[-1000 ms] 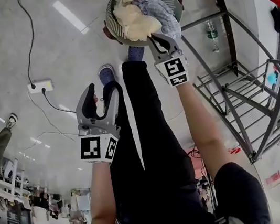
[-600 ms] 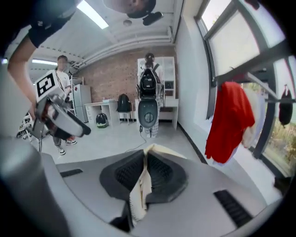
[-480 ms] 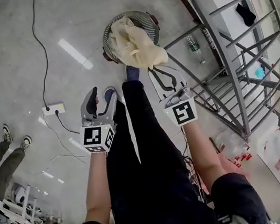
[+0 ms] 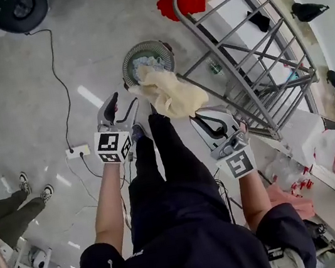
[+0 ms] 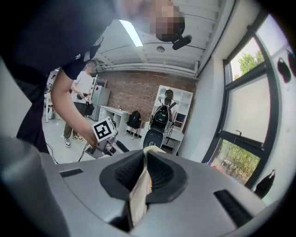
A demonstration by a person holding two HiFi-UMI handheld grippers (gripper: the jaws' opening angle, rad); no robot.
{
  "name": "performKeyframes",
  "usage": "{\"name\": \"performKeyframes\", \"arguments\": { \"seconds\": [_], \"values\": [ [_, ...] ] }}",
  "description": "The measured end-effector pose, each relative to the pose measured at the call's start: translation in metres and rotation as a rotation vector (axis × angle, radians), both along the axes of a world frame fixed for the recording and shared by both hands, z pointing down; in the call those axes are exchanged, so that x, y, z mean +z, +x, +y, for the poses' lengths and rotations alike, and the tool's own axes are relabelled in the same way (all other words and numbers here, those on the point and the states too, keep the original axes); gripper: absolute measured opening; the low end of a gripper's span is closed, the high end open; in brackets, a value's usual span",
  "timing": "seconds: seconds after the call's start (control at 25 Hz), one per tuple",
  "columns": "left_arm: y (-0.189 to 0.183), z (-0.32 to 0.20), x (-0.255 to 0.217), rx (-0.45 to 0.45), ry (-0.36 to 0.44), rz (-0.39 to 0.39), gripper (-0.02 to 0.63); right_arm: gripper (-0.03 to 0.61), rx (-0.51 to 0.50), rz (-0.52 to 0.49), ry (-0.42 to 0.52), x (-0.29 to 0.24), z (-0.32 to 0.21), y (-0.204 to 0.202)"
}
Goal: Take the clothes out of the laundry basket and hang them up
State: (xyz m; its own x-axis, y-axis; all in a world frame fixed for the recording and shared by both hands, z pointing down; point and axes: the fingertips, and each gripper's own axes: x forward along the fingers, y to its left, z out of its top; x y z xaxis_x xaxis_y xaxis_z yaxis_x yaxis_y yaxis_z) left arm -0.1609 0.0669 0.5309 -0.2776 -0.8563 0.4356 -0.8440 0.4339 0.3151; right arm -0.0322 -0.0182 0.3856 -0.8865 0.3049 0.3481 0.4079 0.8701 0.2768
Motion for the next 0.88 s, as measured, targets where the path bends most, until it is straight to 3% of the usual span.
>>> {"name": "performKeyframes", "arguments": {
  "seconds": [0.12,0.28,0.4,0.56,0.6,0.64,0.68,0.72,0.76,0.88],
  "values": [
    [0.020,-0.029,-0.021,0.180,-0.003,-0.003,0.252,0.028,0.041,-0.048,0.067,-0.049,-0.005,0.022],
    [0.087,-0.050,-0.031,0.441,-0.050,-0.017,0.258,0.028,0.144,-0.080,0.120,-0.092,-0.009,0.057],
    [0.133,-0.054,-0.017,0.548,-0.107,0.006,0.265,0.027,0.208,-0.115,0.152,-0.122,-0.005,0.083],
    [0.204,-0.067,0.003,0.715,-0.134,0.096,0.273,0.027,0.319,-0.133,0.202,-0.149,0.000,0.124],
    [0.218,-0.074,0.005,0.743,-0.133,0.096,0.271,0.028,0.352,-0.137,0.213,-0.154,0.000,0.136],
    [0.228,-0.081,0.006,0.755,-0.131,0.081,0.224,0.028,0.391,-0.141,0.222,-0.158,-0.001,0.148],
    [0.234,-0.089,0.005,0.756,-0.129,0.060,0.123,0.028,0.435,-0.143,0.230,-0.161,-0.005,0.161],
    [0.238,-0.096,0.001,0.751,-0.128,0.042,0.067,0.028,0.486,-0.142,0.238,-0.163,-0.009,0.175],
    [0.240,-0.101,-0.004,0.742,-0.129,0.029,0.038,0.028,0.540,-0.137,0.246,-0.164,-0.014,0.189],
    [0.236,-0.110,-0.030,0.695,-0.118,-0.022,0.034,0.028,0.715,-0.124,0.265,-0.167,-0.032,0.234]
  ]
}}
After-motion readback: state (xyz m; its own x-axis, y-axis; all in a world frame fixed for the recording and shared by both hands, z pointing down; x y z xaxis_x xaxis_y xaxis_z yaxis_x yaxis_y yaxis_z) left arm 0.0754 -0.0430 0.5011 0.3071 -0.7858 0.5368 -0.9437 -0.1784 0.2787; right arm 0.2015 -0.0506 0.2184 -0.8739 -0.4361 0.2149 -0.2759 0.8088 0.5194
